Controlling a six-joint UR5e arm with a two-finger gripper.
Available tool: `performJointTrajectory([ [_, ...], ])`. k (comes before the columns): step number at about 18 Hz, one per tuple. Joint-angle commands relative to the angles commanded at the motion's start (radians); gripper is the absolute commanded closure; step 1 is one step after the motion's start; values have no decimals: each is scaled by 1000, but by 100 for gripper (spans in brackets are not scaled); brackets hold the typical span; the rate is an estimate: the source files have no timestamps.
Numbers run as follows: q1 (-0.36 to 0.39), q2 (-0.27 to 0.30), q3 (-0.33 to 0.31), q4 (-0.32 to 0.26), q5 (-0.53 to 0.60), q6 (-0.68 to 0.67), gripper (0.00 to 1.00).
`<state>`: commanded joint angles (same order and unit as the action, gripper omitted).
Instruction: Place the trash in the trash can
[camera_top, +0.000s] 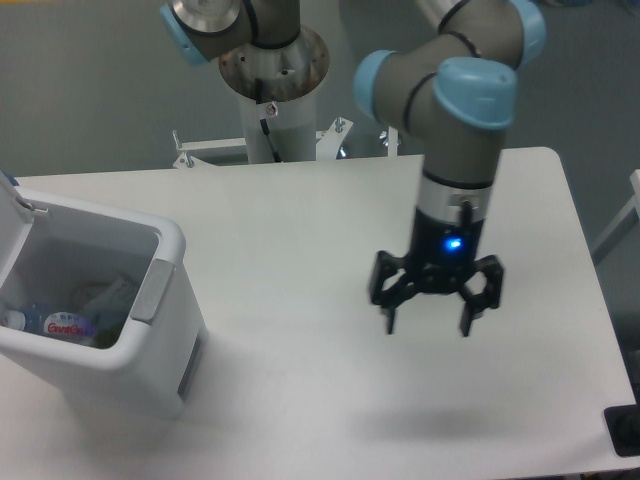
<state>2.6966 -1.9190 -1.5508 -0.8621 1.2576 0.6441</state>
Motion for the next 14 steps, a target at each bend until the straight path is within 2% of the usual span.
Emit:
performJointTrajectory([
  [4, 29, -6, -34, -5, 159, 138, 0],
  [6, 28, -8, -41, -8, 224, 152, 0],
  [11, 22, -25, -28, -31, 289, 172, 0],
  [14, 14, -31, -17, -64, 305, 278, 0],
])
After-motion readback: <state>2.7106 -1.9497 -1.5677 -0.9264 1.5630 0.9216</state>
